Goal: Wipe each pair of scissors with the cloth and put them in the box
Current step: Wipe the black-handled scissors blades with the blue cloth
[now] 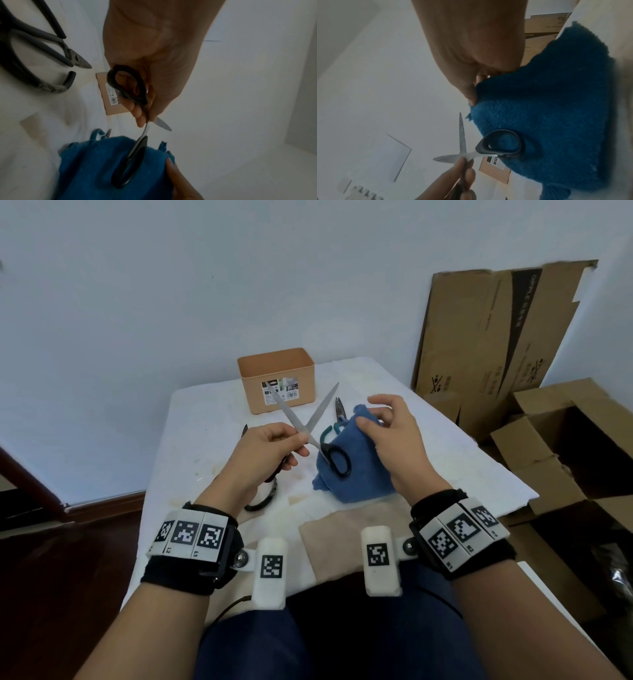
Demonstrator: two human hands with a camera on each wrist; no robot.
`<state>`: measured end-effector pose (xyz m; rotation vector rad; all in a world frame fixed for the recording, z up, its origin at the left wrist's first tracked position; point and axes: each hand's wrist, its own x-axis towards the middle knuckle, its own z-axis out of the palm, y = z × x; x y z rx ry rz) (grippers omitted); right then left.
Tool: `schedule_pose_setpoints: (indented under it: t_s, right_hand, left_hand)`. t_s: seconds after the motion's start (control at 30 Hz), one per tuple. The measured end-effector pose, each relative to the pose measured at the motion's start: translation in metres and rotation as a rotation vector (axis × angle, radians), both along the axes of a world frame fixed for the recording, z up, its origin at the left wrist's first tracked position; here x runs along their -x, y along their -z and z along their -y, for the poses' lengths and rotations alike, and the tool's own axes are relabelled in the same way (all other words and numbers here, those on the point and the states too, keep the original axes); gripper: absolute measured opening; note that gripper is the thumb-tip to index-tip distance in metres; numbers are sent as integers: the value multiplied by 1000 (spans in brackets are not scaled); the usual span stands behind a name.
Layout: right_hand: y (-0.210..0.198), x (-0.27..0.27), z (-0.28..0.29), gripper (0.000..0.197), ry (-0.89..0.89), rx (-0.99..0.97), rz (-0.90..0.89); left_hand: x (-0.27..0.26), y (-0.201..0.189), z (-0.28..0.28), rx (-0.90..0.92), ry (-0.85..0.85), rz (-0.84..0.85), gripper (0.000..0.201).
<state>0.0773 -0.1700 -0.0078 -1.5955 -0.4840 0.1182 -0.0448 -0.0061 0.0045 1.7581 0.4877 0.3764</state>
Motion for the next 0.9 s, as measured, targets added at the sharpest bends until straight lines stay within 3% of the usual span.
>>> schedule_pose_setpoints:
  t_s: [0.17,0.3,0.4,0.9]
  right_hand:
    - [4,13,-6,11,-120,51,45]
    - [4,18,-6,14,-168,45,105]
    - [9,19,-6,21,-189,93,146]
    - [17,20,-12,12,-162,182,54]
  left_hand:
    - [-1,6,8,123,-26,-8,14]
    - [0,12,12,176,-28,-20,17]
    - [1,16,12,173,-21,-24,16]
    - [-1,18,18,54,54,18,21]
